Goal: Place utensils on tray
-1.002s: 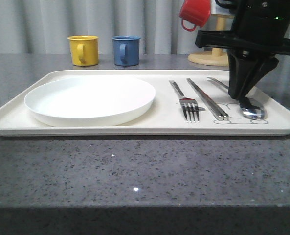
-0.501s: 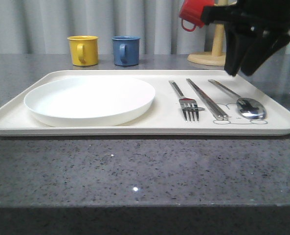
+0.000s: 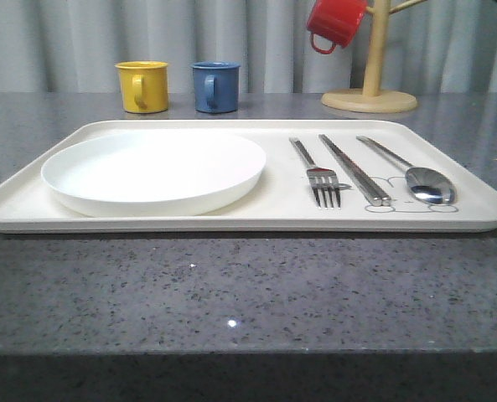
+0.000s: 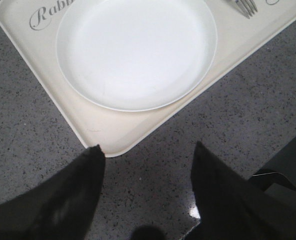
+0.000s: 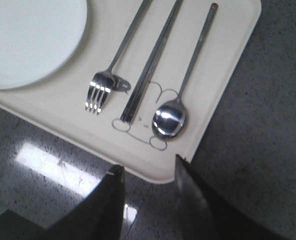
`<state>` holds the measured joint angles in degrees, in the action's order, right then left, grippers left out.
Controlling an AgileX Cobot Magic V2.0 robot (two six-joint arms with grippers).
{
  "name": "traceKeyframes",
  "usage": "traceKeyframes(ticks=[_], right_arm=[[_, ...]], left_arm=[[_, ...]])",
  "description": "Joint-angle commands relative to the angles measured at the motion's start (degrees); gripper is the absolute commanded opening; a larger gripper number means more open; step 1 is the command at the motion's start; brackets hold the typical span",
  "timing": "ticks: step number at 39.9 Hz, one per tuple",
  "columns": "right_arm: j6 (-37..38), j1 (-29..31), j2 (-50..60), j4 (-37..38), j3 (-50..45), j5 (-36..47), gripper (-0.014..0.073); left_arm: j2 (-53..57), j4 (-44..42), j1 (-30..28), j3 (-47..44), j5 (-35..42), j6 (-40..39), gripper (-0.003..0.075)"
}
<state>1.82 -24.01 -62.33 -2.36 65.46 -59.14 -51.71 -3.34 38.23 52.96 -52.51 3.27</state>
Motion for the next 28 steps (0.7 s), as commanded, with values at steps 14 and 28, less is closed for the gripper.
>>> traceKeyframes(ticks=[14, 28], right_arm=[[-0.70, -0.06, 21.23, 1.19, -14.35, 3.27, 0.0286], [-0.70, -0.06, 31.72, 1.49, -19.35, 4.76, 0.0286]], left_arm=[[0.55, -0.12, 0.44, 1.48, 3.44, -0.53, 0.0388], [0.55, -1.62, 0.44, 1.44, 3.44, 3.13, 0.0388]])
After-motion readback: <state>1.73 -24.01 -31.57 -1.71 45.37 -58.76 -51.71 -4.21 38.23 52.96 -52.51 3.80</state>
